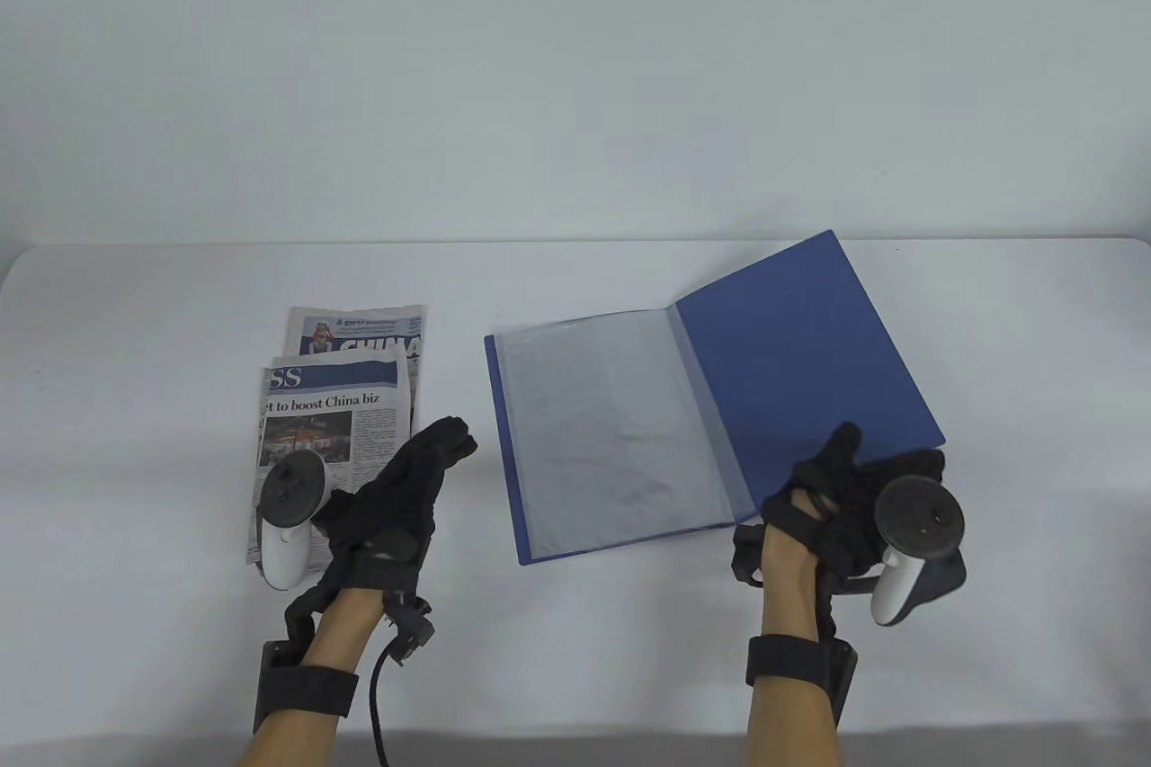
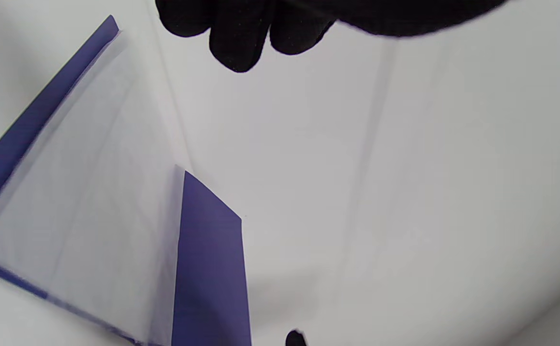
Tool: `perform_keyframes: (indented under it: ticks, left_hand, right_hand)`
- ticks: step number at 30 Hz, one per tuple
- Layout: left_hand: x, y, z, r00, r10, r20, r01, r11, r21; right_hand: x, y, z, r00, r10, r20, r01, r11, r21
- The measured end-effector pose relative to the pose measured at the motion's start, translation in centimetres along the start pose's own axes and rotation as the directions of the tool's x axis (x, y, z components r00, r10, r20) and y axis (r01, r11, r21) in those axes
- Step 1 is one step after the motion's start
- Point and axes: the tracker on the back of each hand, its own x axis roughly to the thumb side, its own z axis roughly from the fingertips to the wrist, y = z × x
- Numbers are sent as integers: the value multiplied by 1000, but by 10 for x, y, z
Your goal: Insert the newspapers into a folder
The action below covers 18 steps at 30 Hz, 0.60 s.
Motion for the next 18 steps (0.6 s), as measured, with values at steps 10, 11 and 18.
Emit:
perform_keyframes:
  ticks: [10,11,18]
  left_hand:
    - [9,-2,-1,999,-41,31,40,999,18]
    - [7,-2,-2,999,-35,25,35,999,20]
    - [-6,10,-13,998,43,-44,-42,999,30]
  right_hand:
    - [37,137,-60,952,306,34,-255,723,643]
    - [33,142,-65,923,384,20,-306,701,644]
    - [9,174,-92,755,614,-229,-343,668,661]
